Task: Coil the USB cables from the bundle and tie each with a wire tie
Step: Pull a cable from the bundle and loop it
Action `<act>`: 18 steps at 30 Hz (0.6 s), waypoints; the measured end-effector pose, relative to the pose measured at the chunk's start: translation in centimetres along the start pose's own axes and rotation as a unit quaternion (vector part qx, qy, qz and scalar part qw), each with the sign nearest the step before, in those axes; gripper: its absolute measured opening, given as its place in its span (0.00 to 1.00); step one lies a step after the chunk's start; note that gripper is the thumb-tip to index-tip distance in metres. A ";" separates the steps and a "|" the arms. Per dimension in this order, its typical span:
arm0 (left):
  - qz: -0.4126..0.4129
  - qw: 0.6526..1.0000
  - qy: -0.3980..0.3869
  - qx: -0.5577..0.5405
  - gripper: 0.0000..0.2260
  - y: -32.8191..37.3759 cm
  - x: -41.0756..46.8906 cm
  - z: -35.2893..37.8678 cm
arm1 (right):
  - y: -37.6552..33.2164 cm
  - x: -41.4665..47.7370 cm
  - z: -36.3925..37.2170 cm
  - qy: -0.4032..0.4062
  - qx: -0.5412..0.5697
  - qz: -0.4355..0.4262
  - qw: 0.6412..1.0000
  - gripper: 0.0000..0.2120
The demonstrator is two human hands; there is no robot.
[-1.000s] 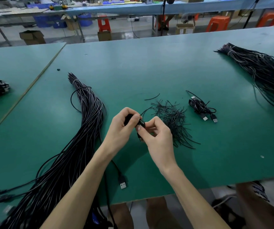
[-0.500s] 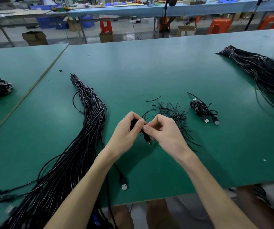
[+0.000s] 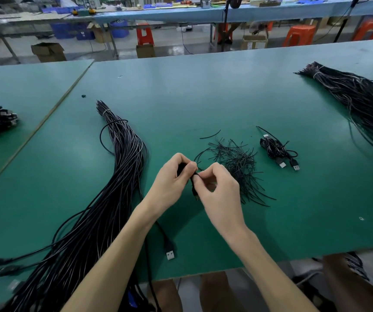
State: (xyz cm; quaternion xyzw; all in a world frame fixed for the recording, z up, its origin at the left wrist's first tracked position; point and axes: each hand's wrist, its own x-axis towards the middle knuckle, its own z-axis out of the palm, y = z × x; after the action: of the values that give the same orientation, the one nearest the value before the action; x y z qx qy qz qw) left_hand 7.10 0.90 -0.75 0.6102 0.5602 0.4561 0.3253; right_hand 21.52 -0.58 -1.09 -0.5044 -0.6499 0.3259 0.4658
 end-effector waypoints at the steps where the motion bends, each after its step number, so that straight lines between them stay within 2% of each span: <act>1: 0.009 1.000 -0.006 0.016 0.09 0.1 0.0 0.0 | 0.1 0.5 -0.6 -0.017 0.017 0.026 0.999 0.09; 4: 0.038 0.998 -0.031 0.050 0.09 0.3 -0.4 0.2 | 0.4 1.9 -2.2 -0.083 0.030 0.090 0.992 0.16; 7: 0.052 0.996 -0.044 0.065 0.08 0.3 -0.5 0.3 | 0.6 2.9 -3.0 -0.125 -0.048 0.091 0.987 0.20; 11: 0.054 0.996 -0.054 0.053 0.07 0.5 -0.5 0.2 | 0.4 3.9 -3.5 -0.164 -0.083 0.090 0.979 0.18; 15: 0.061 0.996 -0.052 0.045 0.06 0.6 -0.4 -0.1 | 0.2 4.6 -4.4 -0.216 0.014 0.144 0.966 0.13; 18: 0.058 0.996 -0.056 0.044 0.05 0.6 -0.4 -0.1 | 0.5 4.7 -4.8 -0.228 0.024 0.168 0.959 0.09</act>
State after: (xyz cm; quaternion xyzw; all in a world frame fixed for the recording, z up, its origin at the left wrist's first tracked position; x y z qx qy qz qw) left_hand 7.27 0.38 -0.27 0.6800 0.5246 0.4136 0.3021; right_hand 25.91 3.83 1.48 -0.5073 -0.6371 0.5209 0.2560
